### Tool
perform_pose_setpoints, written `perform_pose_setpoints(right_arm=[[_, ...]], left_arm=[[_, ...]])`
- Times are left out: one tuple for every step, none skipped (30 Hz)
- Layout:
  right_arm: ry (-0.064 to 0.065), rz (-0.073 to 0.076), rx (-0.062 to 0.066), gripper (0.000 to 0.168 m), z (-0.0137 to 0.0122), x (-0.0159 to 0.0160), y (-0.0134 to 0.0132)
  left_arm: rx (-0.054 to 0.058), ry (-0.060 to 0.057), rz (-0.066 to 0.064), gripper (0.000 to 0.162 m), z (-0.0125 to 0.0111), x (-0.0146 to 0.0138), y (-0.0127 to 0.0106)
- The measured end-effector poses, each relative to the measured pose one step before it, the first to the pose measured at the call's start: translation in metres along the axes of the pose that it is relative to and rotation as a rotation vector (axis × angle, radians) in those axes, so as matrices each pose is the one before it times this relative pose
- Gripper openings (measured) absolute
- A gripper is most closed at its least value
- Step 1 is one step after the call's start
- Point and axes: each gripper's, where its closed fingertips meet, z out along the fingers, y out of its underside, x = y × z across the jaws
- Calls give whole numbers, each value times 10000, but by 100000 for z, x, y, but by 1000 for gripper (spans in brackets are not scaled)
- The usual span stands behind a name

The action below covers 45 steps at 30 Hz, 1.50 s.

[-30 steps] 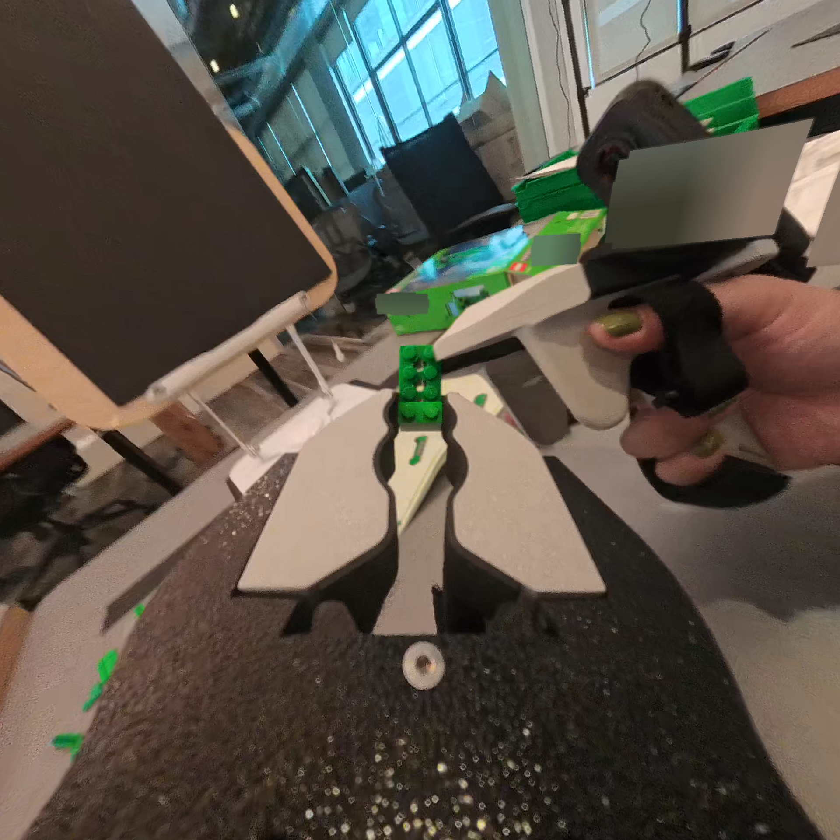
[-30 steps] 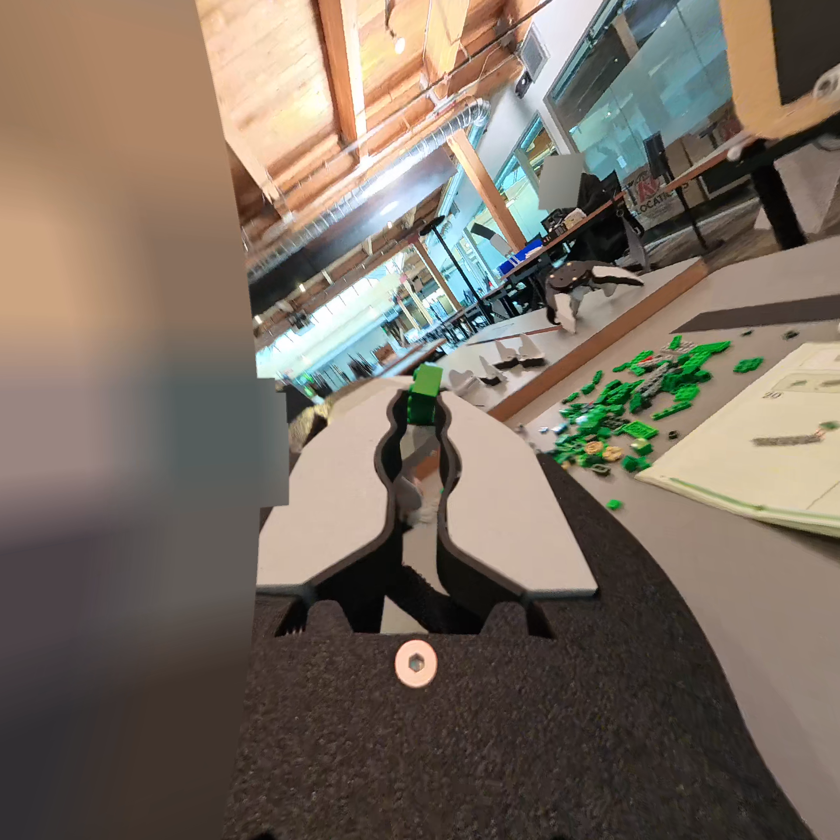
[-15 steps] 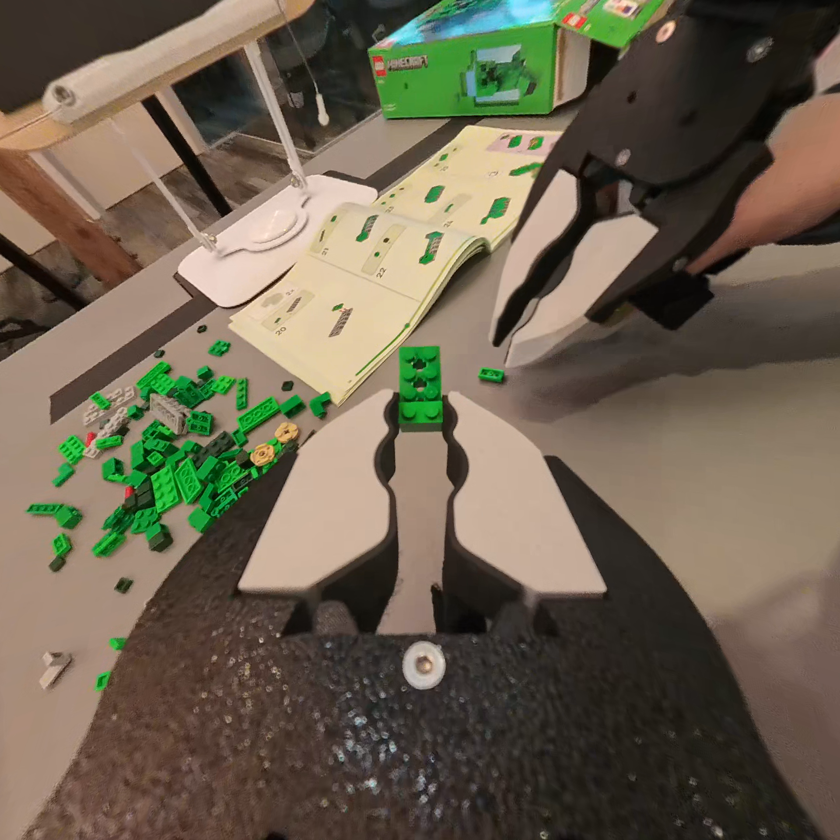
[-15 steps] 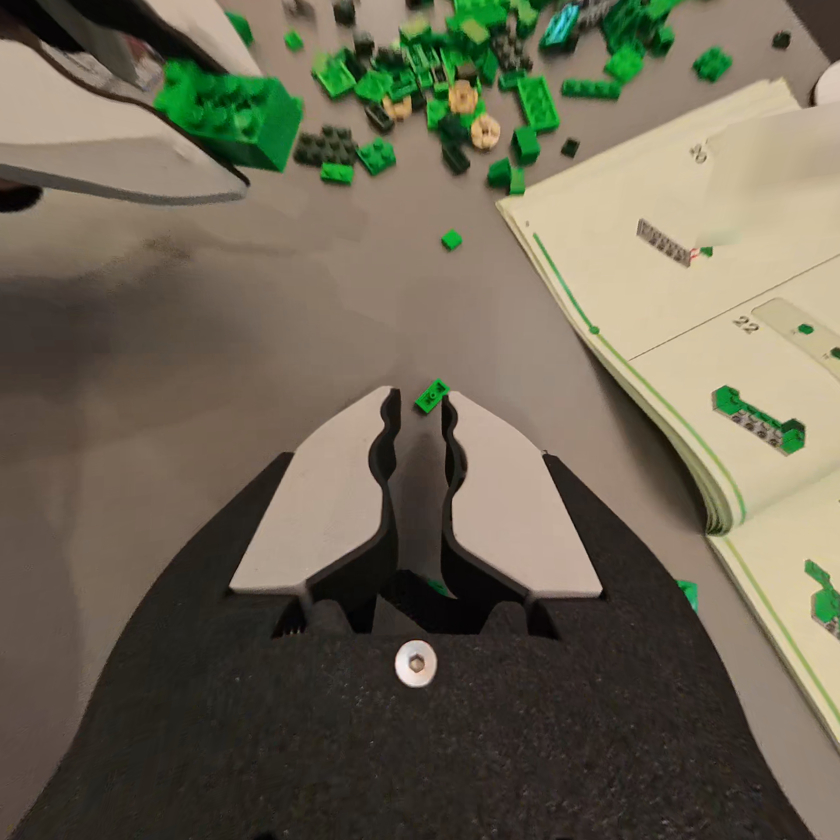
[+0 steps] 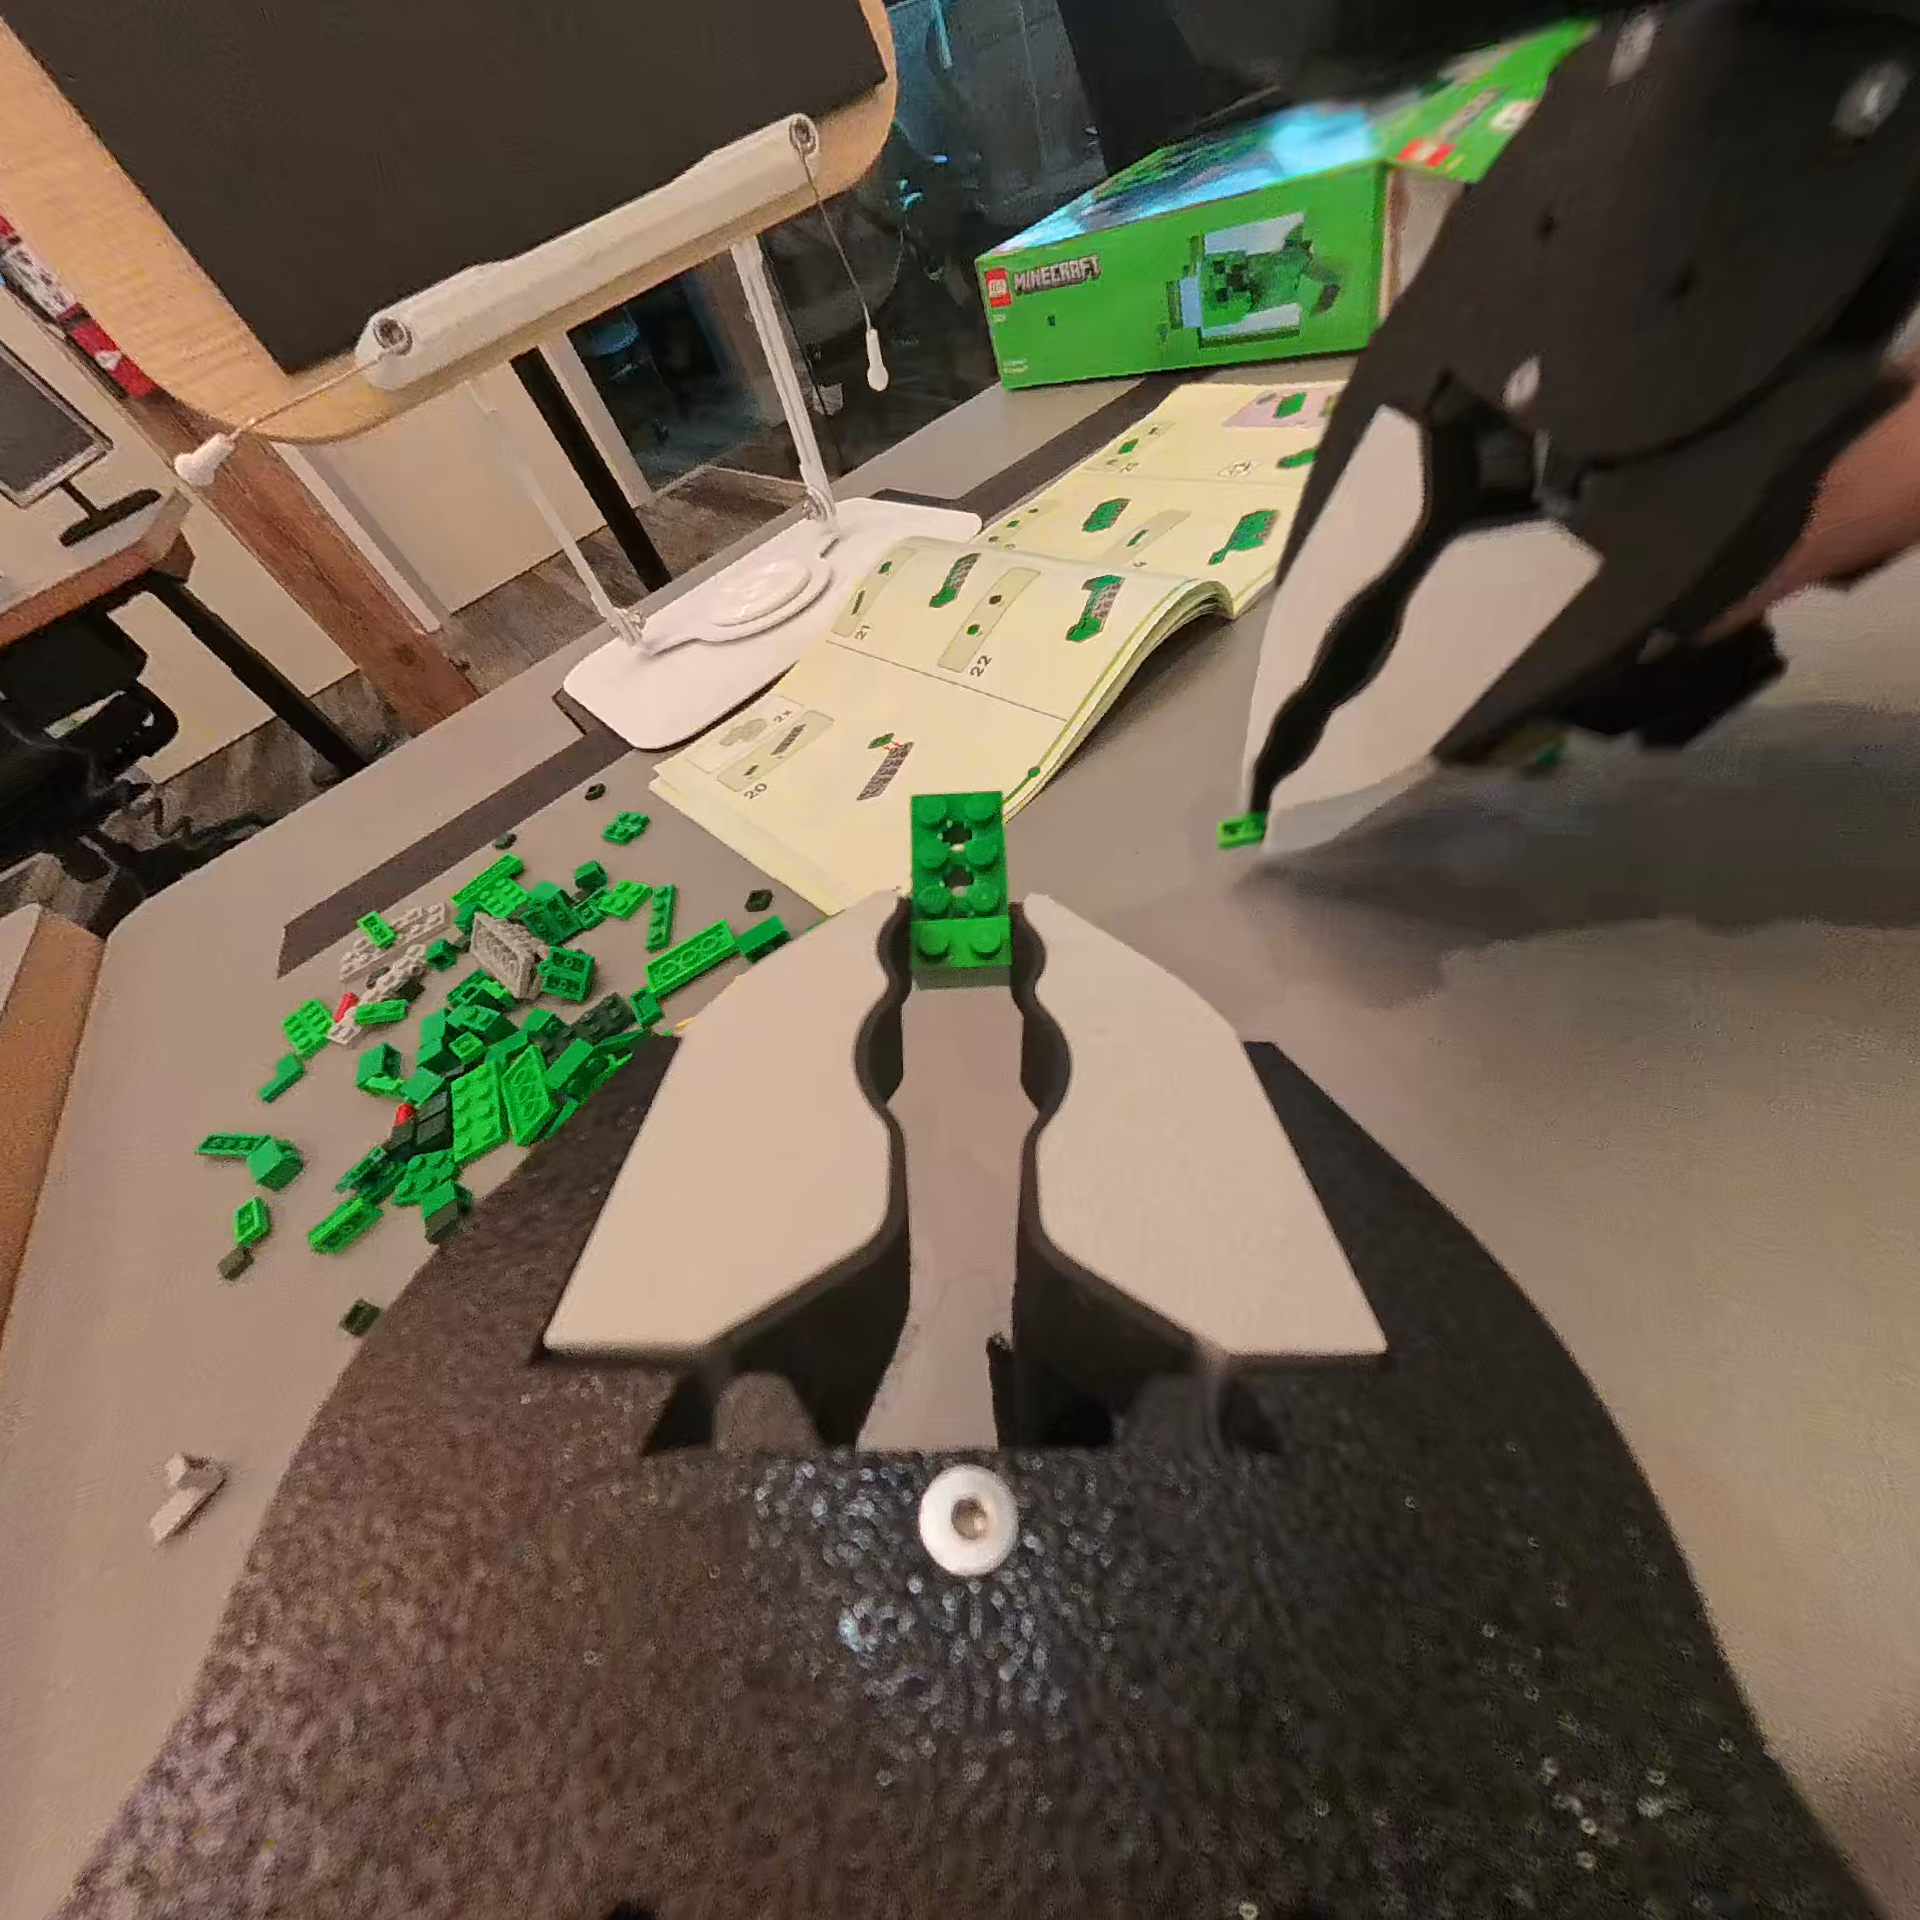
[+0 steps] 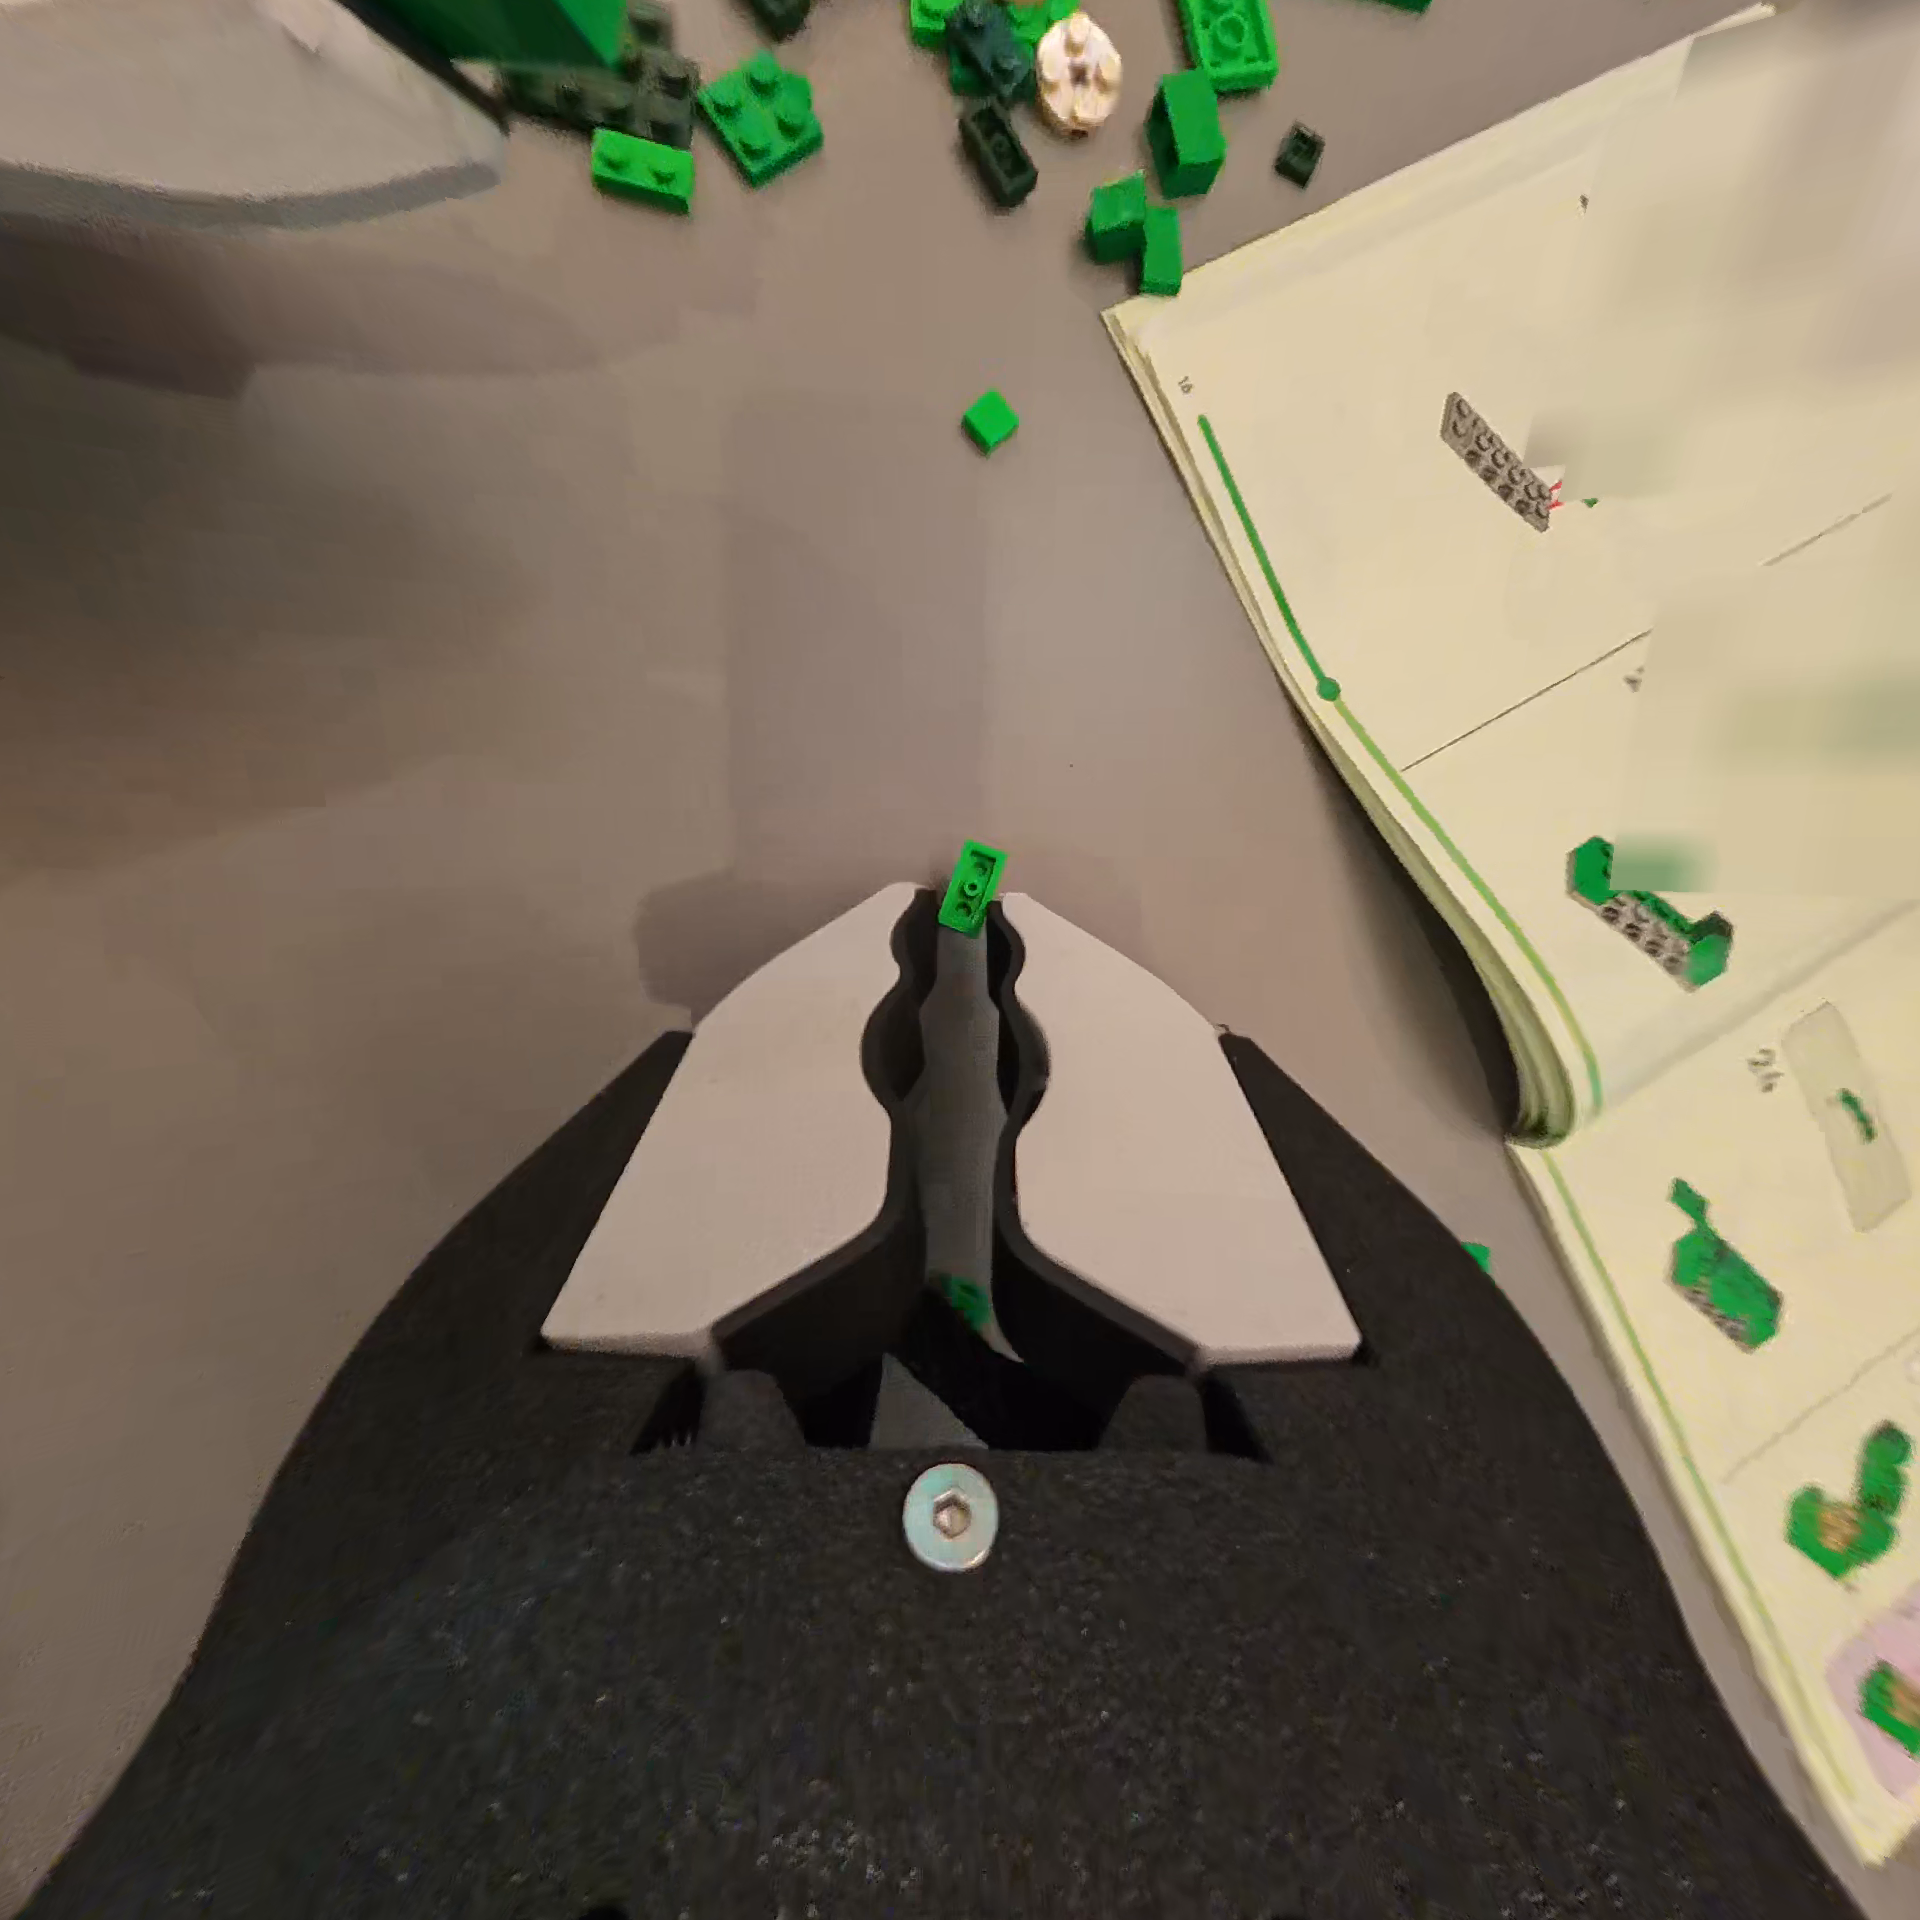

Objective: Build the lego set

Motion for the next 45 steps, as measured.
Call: perform_pose_setpoints(right_arm=[[-473, -355, -119, 8, -804, -5, 200], [-289, -96, -335, 8, -961, 435, 603], [-541, -182, -480, 8, -1043, 220, 927], [-605, -104, -688, 8, -1074, 97, 1389], [-430, 112, -984, 8, -1005, 318, 1884], [-605, 1, -1147, 8, -784, -49, 2247], [-429, -40, -1209, 8, -448, 3, 2443], [-106, 89, -1281, 8, -89, 357, 2527], [-205, 163, -1182, 8, 278, 222, 2281], [-356, 251, -884, 8, 537, -12, 1716], [-510, 259, -764, 8, 672, -263, 1344], [-322, 149, -658, 8, 707, -89, 1028], [-184, 64, -619, 8, 646, 30, 852], [-80, 62, -463, 8, 541, 119, 512], [-81, 59, -294, 8, 399, 56, 174], [-42, 42, -187, 8, 244, 52, -38], [24, 19, -150, 8, 134, 95, -108], [105, -5, -140, 8, 47, 154, -132], [83, -24, -121, 8, -17, 102, -153], [55, -49, -77, 8, -58, 74, -220], [91, -56, 7, 8, -97, 123, -319], [35, -23, -44, 8, -123, 59, -228], [49, -17, -22, 8, -154, 60, -203], [92, -21, 87, 8, -208, 93, -305], [146, -40, 207, 8, -243, 160, -491], [13, -25, 156, 8, -181, -14, -411], [12, -23, 57, 8, -124, -25, -275], [131, -57, 61, 8, -72, 121, -279], [87, -35, 65, 8, -16, 74, -253], [49, 3, 72, 8, 15, 27, -196], [95, 6, 153, 8, -11, 61, -196], [107, 0, 242, 8, -82, 14, -128], [70, 8, 327, 9, -156, -91, -5], [147, 37, 474, 13, -268, -32, 17], [146, 53, 612, 15, -357, -68, 67], [105, 16, 764, 19, -383, -144, 74], [186, -57, 930, 21, -398, -43, 13], [277, -93, 1036, 21, -331, 96, -16], [223, -36, 1069, 20, -200, 39, 23], [148, 58, 1008, 20, -40, -45, 117], [163, 40, 1012, 20, 59, -37, 41], [283, 64, 1009, 17, 96, 68, -8], [321, 139, 847, 11, 93, 108, 73], [341, 137, 713, 11, 69, 144, 35], [345, 112, 643, 11, 18, 133, -28]], left_arm=[[26, 74, 7, 17, -34, 147, -16], [20, 103, -13, 17, -9, 224, -24], [10, 100, 2, 17, 34, 242, -25], [-1, 93, 27, 17, 40, 238, -42], [-8, 93, 43, 17, 50, 263, -50], [0, 85, 47, 17, 46, 243, -67], [14, 77, 42, 17, 30, 232, -99], [24, 78, 34, 17, 9, 204, -104], [38, 67, 23, 17, -2, 186, -134], [53, 50, 9, 17, -33, 134, -149], [50, 38, -3, 17, -36, 84, -132], [31, 27, -9, 17, -33, 54, -83], [11, 11, -6, 17, -30, 10, -34], [8, -3, -1, 17, -30, -9, -20], [7, -1, -12, 17, -26, -26, -1], [-2, 12, -26, 17, -4, -9, 17], [-13, 22, -25, 17, 11, 16, 43], [-20, 21, -12, 17, 20, 20, 43], [-25, 18, 2, 17, 29, 34, 49], [-29, 24, 12, 17, 40, 62, 52], [-34, 33, 15, 17, 48, 64, 57], [-32, 36, 16, 17, 35, 70, 47], [-26, 32, 14, 17, 42, 69, 47], [-25, 26, 7, 17, 29, 58, 31], [-22, 27, -5, 17, 29, 47, 35], [-12, 31, -20, 17, 22, 36, 23], [-3, 40, -33, 17, 20, 54, 15], [-1, 46, -39, 17, 19, 45, 19], [-1, 45, -34, 17, 13, 46, 9], [-1, 38, -22, 17, 9, 50, 13], [-3, 38, -12, 17, 19, 47, 22], [-12, 48, -11, 17, 27, 74, 25], [-15, 61, -15, 17, 40, 90, 36], [-12, 71, -15, 17, 42, 114, 40], [-10, 72, -6, 17, 55, 133, 26], [-7, 79, 0, 17, 78, 155, 33], [6, 109, 1, 17, 100, 204, -3], [16, 134, -11, 17, 128, 264, -6], [13, 155, -38, 17, 181, 291, -15], [24, 188, -62, 17, 207, 340, -45], [56, 206, -67, 17, 221, 376, -129], [82, 162, -59, 17, 227, 339, -217], [87, 98, -44, 17, 236, 252, -300], [77, 70, -28, 17, 256, 239, -353], [51, 60, -11, 17, 276, 247, -356]])
